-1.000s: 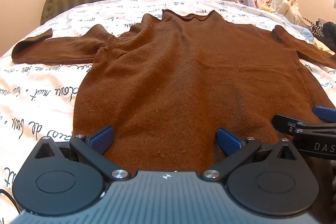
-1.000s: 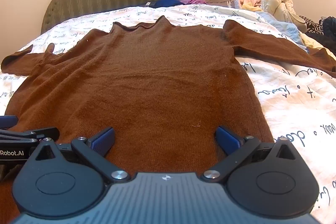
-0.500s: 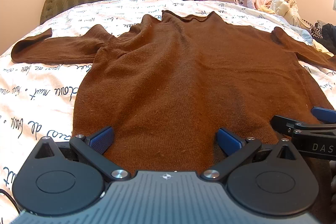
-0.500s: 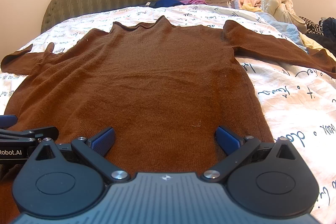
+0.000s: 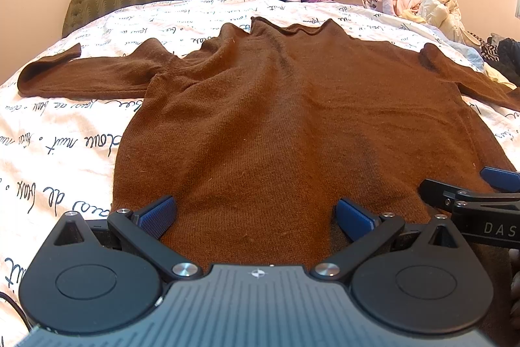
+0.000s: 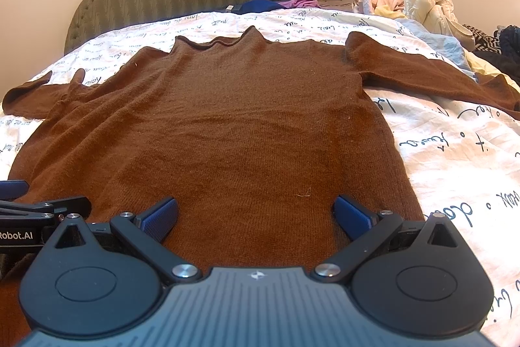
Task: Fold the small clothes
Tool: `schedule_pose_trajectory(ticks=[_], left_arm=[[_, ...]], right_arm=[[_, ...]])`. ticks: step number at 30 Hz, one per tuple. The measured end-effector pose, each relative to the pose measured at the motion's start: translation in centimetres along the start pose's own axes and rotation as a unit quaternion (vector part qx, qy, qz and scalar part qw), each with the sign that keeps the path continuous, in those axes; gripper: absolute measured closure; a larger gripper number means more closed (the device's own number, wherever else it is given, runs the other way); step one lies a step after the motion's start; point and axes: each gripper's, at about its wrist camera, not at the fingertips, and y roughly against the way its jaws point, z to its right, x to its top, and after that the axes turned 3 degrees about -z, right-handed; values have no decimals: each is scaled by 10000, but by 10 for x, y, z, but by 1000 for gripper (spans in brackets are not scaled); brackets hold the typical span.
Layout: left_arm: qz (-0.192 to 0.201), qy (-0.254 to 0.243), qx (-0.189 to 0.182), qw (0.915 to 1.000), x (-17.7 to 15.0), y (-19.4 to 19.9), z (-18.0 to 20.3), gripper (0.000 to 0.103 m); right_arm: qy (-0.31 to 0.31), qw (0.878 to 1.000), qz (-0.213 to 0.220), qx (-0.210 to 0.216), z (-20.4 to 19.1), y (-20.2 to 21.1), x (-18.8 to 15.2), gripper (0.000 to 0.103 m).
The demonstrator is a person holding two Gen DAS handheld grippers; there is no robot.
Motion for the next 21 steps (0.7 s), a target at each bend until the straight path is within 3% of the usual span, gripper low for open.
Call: schedule_pose_trajectory(ticks=[21], left_arm=[[7,0,-3,10000,0,0,0,0]], right_arm=[[-13,10000,9,10,0,0,0,0]])
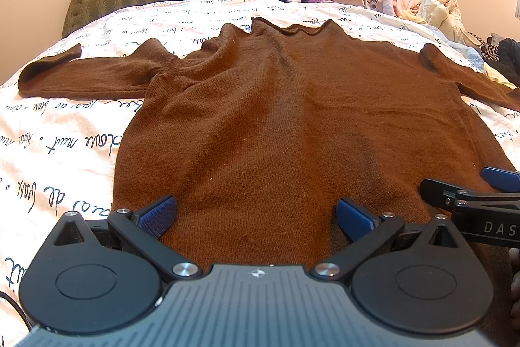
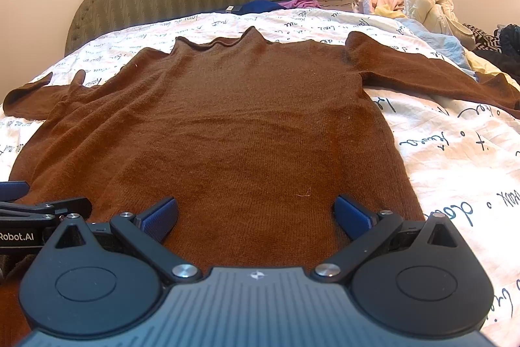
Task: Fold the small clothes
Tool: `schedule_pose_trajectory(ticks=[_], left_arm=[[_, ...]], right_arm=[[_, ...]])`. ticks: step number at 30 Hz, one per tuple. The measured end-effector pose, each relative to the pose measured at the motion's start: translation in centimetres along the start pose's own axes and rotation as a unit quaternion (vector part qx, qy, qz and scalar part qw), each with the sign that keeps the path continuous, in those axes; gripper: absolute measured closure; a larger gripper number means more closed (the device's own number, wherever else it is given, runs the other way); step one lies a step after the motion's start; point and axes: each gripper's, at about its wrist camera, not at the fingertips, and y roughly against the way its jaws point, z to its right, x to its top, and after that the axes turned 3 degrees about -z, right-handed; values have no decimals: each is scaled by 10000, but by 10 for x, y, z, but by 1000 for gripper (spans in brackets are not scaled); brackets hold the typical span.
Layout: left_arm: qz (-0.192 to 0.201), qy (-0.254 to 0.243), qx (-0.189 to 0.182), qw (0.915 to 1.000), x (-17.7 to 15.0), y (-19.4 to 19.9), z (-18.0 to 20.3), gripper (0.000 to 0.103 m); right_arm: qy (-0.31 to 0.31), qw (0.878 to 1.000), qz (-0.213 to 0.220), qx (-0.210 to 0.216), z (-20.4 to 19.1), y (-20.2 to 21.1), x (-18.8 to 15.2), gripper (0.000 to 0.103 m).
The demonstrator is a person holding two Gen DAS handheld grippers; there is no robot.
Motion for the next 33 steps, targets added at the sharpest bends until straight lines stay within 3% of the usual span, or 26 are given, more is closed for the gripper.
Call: schedule_pose_trajectory(ticks=[24,26,29,33], left_arm=[[17,4,-5,10000,-1,2,0,0],[18,9,-11,10000,-1,2,0,0],[20,13,-15,10000,-1,2,0,0],[17,14,-13,10000,-1,1,1,0]], right_arm=[[-16,10000,-16,47,1,1,1,0],[-152,9994,-24,319,10,7,5,0],[-812,9893,231,1194,49,26,21,0],[-1838,9574,1180,1891,139,57,56,0]])
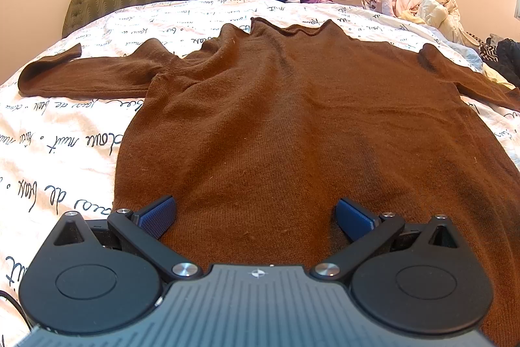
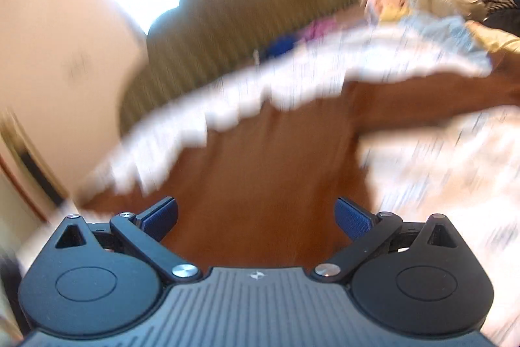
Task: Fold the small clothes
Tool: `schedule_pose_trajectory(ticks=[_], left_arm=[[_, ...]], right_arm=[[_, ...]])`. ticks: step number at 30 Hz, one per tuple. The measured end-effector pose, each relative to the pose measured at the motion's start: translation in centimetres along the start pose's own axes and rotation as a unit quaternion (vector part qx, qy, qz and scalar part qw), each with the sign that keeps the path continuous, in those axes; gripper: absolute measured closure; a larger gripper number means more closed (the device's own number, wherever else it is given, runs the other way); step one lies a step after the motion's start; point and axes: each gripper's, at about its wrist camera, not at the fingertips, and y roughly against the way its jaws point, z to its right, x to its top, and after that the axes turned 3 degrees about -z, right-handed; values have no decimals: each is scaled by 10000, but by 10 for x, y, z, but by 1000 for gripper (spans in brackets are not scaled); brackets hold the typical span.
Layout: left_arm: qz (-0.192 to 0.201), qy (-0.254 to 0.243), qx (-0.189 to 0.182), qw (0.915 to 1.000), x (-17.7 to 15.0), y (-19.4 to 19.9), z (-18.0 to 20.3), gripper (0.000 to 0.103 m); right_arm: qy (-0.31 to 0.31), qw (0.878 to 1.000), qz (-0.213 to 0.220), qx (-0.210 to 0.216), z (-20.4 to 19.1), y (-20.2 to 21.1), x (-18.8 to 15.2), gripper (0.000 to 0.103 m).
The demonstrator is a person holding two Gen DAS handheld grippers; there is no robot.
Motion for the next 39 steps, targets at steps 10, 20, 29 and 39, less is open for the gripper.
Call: schedule_pose_trajectory(ticks=[10,20,29,39], left_arm=[[-25,-40,18,10000,0,-3,2,0],[-33,-30,-15,10000,0,-4,0,0],[-14,2,-31,10000,0,-4,0,0],[20,77,-74,9999,0,-2,-1,0]], right_arm=[[-2024,9691,1126,-851,229,43,128,0],[-1634,9749,-520,-1423,279,-37,148,74],[-1205,9787,158,-1656,257,-25,151,98],[43,9992,377,75,49,-50,136,98]])
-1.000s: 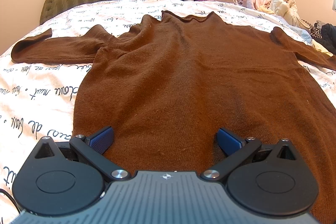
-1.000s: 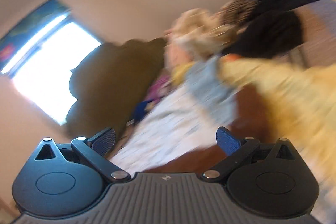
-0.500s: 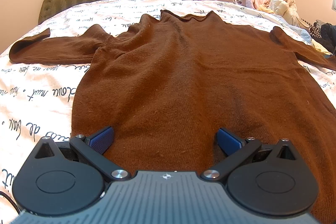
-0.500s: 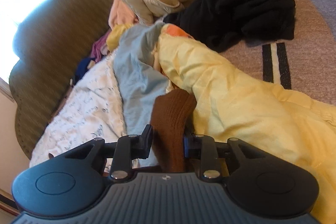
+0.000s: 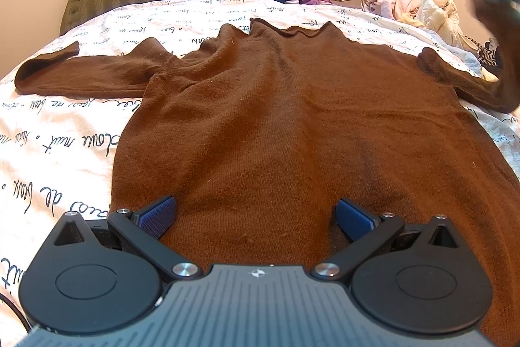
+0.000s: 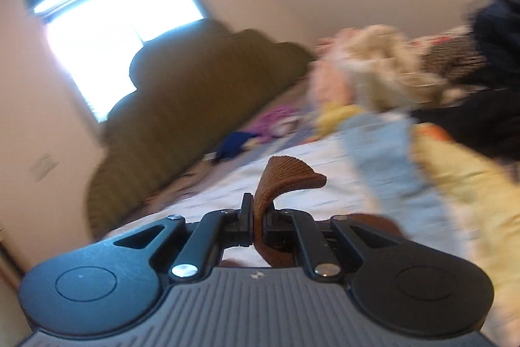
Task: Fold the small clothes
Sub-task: 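Grasp the brown sweater's sleeve cuff with the right tool, then carry the sleeve across the sweater body with the right tool and release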
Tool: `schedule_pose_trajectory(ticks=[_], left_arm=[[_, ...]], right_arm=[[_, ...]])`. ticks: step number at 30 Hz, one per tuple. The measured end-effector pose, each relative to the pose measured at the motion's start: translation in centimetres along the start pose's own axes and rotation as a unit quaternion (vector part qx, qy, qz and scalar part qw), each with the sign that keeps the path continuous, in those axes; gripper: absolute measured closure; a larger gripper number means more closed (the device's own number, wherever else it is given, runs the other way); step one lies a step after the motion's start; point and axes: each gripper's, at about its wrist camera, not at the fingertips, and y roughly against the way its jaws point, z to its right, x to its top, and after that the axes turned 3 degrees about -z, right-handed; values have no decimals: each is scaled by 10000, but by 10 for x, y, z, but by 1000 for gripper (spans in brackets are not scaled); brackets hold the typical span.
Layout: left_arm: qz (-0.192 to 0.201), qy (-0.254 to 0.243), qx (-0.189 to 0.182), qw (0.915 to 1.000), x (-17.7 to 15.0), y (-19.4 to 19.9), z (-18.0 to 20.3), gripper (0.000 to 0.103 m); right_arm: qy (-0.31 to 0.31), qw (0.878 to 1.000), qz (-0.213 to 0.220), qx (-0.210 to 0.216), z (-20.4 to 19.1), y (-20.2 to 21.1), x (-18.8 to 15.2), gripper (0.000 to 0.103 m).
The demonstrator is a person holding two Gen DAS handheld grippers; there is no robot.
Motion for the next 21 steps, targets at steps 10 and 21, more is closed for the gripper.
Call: schedule_pose_trajectory(ticks=[10,21], left_arm=[[110,160,-216,9996,-3,5,-9,0],[734,1920,-1675,9642,64,23,-64,0]], right_arm=[[186,9795,-1994,-220,-98,-164,-133,94],[161,9989,-445,73,-58,-24,-162,0]])
